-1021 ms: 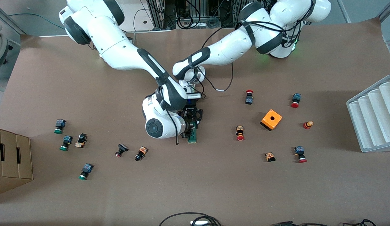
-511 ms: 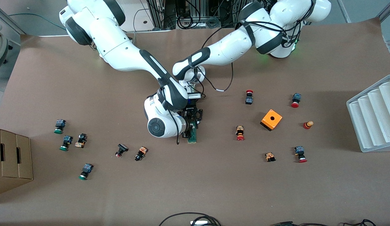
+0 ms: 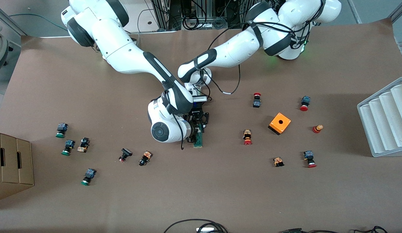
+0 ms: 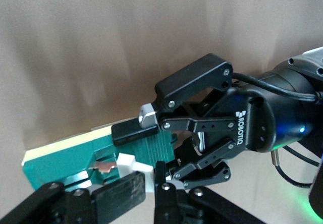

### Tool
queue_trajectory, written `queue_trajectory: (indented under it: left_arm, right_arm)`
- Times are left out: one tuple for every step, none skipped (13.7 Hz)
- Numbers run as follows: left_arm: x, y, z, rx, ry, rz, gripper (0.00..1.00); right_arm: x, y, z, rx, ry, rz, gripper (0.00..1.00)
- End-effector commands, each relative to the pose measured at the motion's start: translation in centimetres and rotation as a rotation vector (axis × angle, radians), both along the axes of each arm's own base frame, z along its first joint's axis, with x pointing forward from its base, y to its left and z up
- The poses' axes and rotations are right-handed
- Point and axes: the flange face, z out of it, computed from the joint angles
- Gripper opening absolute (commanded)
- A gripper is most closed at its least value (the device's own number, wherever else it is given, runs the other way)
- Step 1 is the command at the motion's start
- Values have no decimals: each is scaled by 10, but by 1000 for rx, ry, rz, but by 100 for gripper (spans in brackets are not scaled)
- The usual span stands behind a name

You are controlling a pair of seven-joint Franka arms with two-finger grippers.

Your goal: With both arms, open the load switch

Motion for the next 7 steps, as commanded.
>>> queue_trajectory:
  left_arm:
    - [-32,8,-61,2,70,-24,55]
    - [-32,7,-61,2,70,-24,55]
    - [-31,8,-61,3,70,-23,55]
    - [-31,9,-61,3,71,-21,55]
    - [-31,9,-61,3,71,-21,55]
    - [-32,8,-61,3,71,-23,55]
    - [-32,8,-61,3,71,-23,55]
  right_arm:
    - [1,-1,7,-14,-16,12,16]
    - [1,-1,11,-11,-22,13,16]
    - [2,-1,12,-11,-23,12,16]
    - [2,-1,12,-11,-23,12,16]
    - [2,-1,12,-12,-24,12,16]
    - [1,0,12,-11,-25,13,15]
    - [1,1,12,-14,-31,17,7]
